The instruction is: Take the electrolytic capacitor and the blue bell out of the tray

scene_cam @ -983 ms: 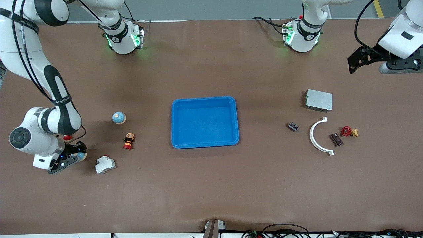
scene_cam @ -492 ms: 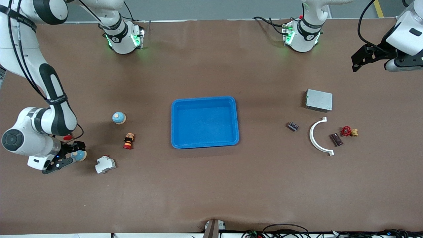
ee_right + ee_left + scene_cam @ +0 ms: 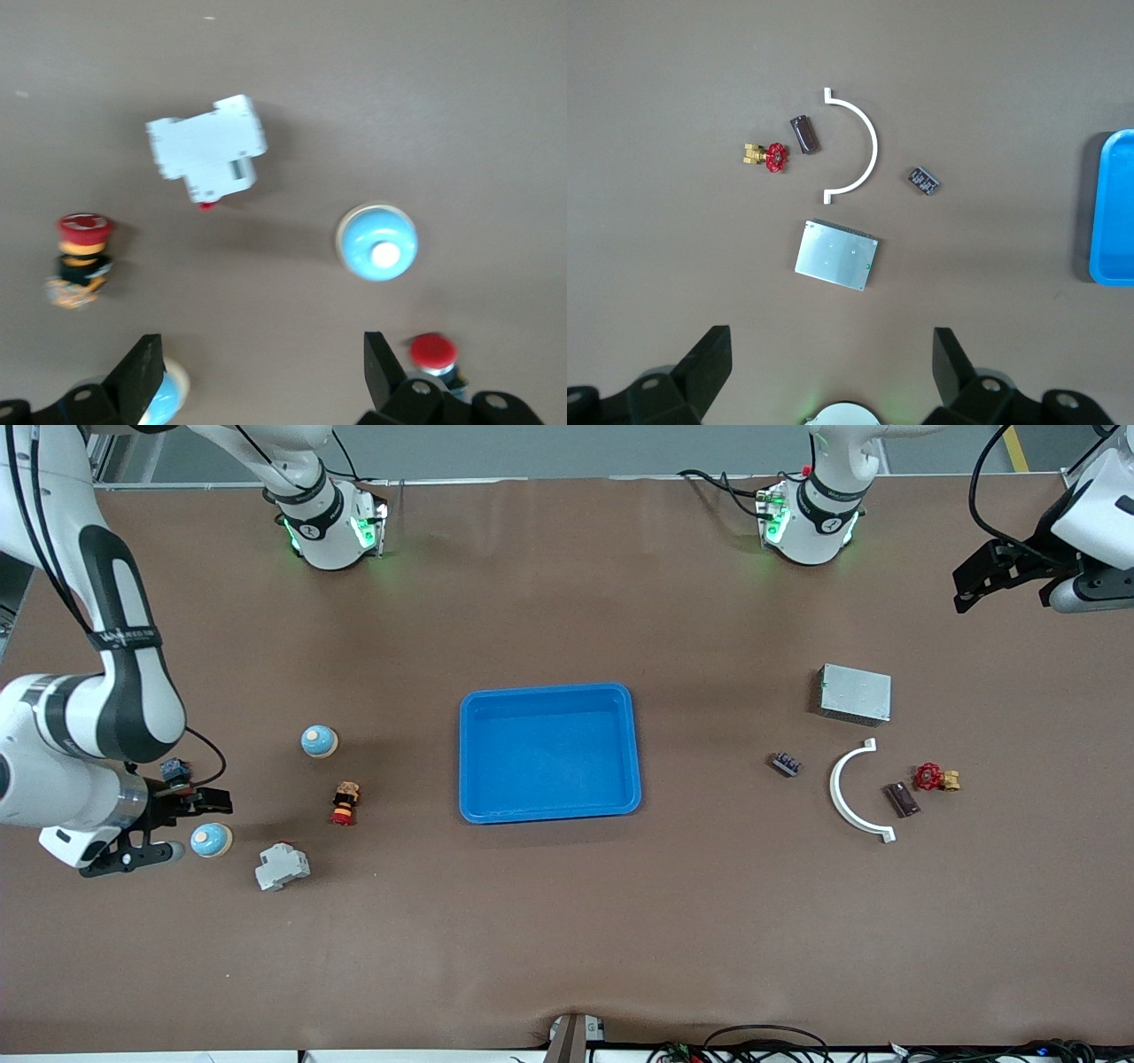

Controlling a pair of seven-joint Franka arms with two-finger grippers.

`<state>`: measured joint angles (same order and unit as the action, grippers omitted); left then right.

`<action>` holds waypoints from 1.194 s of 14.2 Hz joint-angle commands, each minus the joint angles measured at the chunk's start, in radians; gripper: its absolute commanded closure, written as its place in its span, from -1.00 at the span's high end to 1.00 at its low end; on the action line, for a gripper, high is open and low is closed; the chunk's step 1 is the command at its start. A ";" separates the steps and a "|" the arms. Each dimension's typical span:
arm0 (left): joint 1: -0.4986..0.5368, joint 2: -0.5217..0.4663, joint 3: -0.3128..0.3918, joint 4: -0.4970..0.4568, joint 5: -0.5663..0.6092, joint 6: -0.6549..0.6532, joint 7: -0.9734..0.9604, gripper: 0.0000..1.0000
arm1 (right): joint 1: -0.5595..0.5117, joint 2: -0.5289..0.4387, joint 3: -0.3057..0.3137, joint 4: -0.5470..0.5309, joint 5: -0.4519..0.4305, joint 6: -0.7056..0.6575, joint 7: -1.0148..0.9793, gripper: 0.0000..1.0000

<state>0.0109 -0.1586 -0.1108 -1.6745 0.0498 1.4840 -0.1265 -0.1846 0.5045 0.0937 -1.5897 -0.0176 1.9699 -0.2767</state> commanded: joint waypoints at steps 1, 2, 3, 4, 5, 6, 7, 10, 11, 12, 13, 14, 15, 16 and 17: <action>0.006 -0.016 -0.001 -0.001 -0.024 -0.021 0.013 1.00 | -0.013 -0.069 0.003 -0.032 0.041 -0.039 0.057 1.00; 0.005 -0.016 -0.004 -0.001 -0.024 -0.021 0.011 1.00 | -0.009 -0.092 0.003 -0.032 0.041 -0.060 0.092 1.00; 0.004 -0.018 -0.009 -0.001 -0.024 -0.021 -0.002 1.00 | -0.006 -0.115 0.003 -0.032 0.039 -0.074 0.153 1.00; 0.006 -0.019 -0.010 -0.001 -0.024 -0.022 -0.004 1.00 | 0.007 -0.142 0.003 -0.032 0.039 -0.091 0.186 1.00; 0.006 -0.024 -0.009 -0.001 -0.024 -0.027 -0.005 1.00 | 0.017 -0.165 0.003 -0.032 0.039 -0.097 0.189 1.00; 0.006 -0.024 -0.007 0.001 -0.022 -0.027 0.001 1.00 | 0.020 -0.190 0.003 -0.032 0.039 -0.098 0.194 1.00; 0.006 -0.024 -0.006 0.004 -0.022 -0.027 0.001 1.00 | 0.025 -0.213 0.003 -0.032 0.039 -0.097 0.217 1.00; 0.006 -0.019 -0.009 0.004 -0.019 -0.019 0.001 1.00 | 0.069 -0.282 0.001 -0.018 0.025 -0.092 0.336 1.00; 0.006 -0.019 -0.009 0.002 -0.018 -0.019 0.001 1.00 | 0.071 -0.291 0.001 0.002 0.024 -0.094 0.344 1.00; 0.006 -0.021 -0.009 0.001 -0.018 -0.027 0.008 1.00 | 0.073 -0.296 0.000 0.019 0.012 -0.091 0.344 1.00; 0.006 -0.024 -0.010 -0.002 -0.018 -0.030 0.010 1.00 | 0.074 -0.297 0.001 0.031 -0.027 -0.097 0.346 1.00; 0.006 -0.024 -0.010 0.002 -0.016 -0.030 0.010 1.00 | 0.074 -0.317 0.004 0.037 -0.044 -0.117 0.347 1.00; 0.005 -0.022 -0.012 0.002 -0.016 -0.028 0.010 1.00 | 0.074 -0.334 0.004 0.036 -0.044 -0.152 0.347 1.00; 0.001 -0.018 -0.012 0.002 -0.013 -0.022 0.010 1.00 | 0.074 -0.345 0.004 0.036 -0.042 -0.173 0.349 1.00; 0.001 -0.012 -0.012 0.004 -0.010 -0.016 0.010 1.00 | 0.074 -0.354 0.004 0.034 -0.042 -0.184 0.350 1.00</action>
<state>0.0093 -0.1642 -0.1181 -1.6731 0.0478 1.4697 -0.1262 -0.1125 0.1798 0.0979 -1.5520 -0.0444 1.8189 0.0514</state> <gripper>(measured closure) 0.000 0.000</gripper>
